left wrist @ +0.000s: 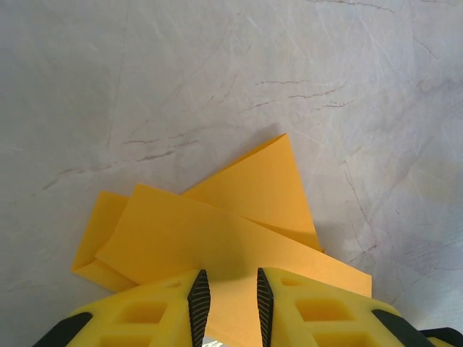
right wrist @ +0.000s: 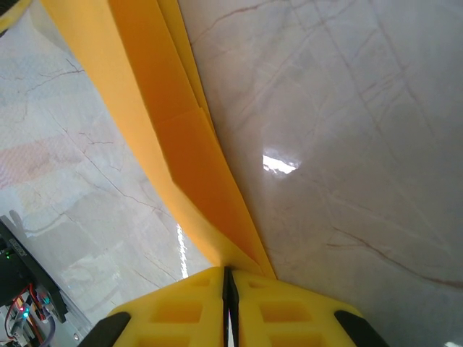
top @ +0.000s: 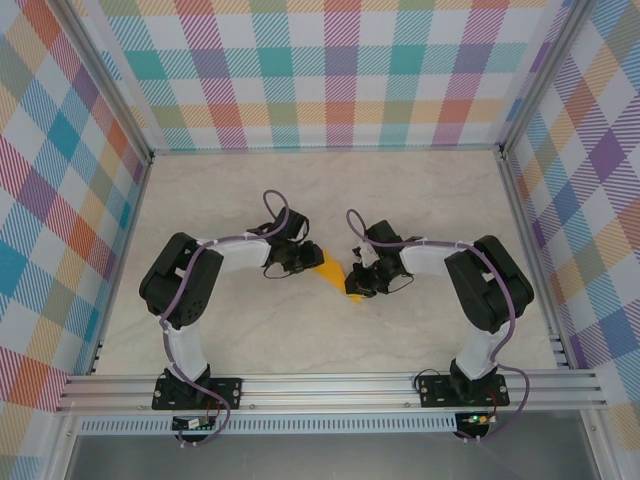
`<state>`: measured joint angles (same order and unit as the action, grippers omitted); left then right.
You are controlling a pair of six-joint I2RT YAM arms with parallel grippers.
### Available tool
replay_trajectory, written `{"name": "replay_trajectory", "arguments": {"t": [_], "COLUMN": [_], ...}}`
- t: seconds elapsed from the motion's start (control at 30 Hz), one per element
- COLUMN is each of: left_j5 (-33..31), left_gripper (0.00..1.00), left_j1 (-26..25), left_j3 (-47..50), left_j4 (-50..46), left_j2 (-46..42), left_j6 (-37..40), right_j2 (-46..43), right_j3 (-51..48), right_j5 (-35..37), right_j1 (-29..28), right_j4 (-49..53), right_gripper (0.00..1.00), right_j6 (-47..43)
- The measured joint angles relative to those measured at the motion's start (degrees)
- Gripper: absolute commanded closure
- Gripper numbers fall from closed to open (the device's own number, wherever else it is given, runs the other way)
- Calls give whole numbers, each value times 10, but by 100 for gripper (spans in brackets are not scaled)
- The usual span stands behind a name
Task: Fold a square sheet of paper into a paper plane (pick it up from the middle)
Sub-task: Fold the wing for the fifth time at the center of the table.
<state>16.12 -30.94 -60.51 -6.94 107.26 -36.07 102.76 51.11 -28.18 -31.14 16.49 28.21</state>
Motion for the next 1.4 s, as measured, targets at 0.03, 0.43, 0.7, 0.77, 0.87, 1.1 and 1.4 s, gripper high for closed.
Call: {"name": "replay_trajectory", "arguments": {"t": [0.03, 0.43, 0.7, 0.77, 0.87, 1.1, 1.4], "left_j5": [-4, -47, -58, -58, -54, -33, -31], "left_gripper": [71, 71, 69, 70, 72, 84, 89], "left_j1": [3, 50, 36, 16, -24, -93, -129], "left_j3": [0, 9, 77, 96, 119, 133, 118], "left_j4": [0, -6, 15, 36, 76, 163, 199], "left_j2": [-1, -17, -149, -184, -200, -119, -38], "left_j6": [0, 0, -5, -14, -37, -101, -146], "right_j2": [0, 0, 0, 0, 0, 0, 0], "right_j3": [0, 0, 0, 0, 0, 0, 0], "right_j5": [0, 0, -2, -2, -2, -4, -5], "right_j1": [0, 0, 0, 0, 0, 1, 2], "right_j4": [-1, -2, -3, -3, -3, -3, -3], "right_gripper": [89, 90, 91, 92, 93, 96, 97], "right_j6": [0, 0, 0, 0, 0, 0, 0]}}
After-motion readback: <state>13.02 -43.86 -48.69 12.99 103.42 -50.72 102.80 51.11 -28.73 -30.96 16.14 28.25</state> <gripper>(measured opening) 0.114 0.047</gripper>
